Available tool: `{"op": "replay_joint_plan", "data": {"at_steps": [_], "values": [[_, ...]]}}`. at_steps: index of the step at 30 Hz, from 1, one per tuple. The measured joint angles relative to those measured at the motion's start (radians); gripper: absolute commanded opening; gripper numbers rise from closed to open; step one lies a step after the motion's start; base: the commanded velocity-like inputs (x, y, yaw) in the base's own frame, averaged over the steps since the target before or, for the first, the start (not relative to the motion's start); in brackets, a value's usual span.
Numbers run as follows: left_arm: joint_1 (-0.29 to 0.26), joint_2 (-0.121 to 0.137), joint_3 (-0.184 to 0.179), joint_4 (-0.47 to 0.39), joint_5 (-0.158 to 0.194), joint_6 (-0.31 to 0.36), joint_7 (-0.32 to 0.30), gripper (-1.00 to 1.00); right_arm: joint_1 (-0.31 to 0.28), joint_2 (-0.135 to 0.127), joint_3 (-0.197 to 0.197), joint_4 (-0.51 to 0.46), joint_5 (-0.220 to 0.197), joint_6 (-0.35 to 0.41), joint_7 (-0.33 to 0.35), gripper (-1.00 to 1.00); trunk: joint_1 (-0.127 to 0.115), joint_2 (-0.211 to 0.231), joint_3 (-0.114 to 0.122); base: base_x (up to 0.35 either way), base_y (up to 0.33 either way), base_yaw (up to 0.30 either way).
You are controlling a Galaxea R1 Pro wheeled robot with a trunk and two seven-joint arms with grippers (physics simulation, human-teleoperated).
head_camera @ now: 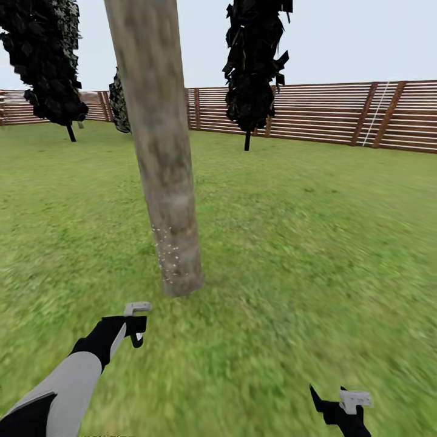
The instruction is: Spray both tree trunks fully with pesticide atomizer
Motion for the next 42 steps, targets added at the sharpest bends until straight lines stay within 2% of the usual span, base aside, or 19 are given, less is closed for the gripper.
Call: {"op": "replay_joint_plan", "data": {"at_steps": [3, 11, 28, 42], "values": [[0.0, 0.0, 0.015, 0.001, 0.0, -0.001, 0.002, -1.0, 0.0, 0.002, 0.0, 0.001, 0.0, 0.0, 0.0, 1.0, 0.0, 0.0, 0.0, 0.096, -0.271, 0.276], [0.0, -0.001, 0.018, 0.008, 0.0, -0.003, 0.003, -1.0, 0.0, 0.003, 0.0, 0.002, 0.0, 0.0, 0.0, 1.0, 0.0, 0.0, 0.0, 0.096, -0.271, 0.245], [0.001, -0.003, 0.017, 0.013, 0.0, -0.004, 0.004, -1.0, 0.0, 0.003, 0.0, 0.002, 0.0, 0.0, 0.0, 1.0, 0.0, 0.0, 0.0, 0.088, -0.271, 0.028], [0.002, -0.008, 0.016, 0.02, 0.002, -0.005, 0.009, -1.0, 0.0, 0.003, 0.0, 0.002, 0.0, 0.0, 0.0, 1.0, 0.0, 0.0, 0.0, 0.086, -0.271, 0.265]]}}
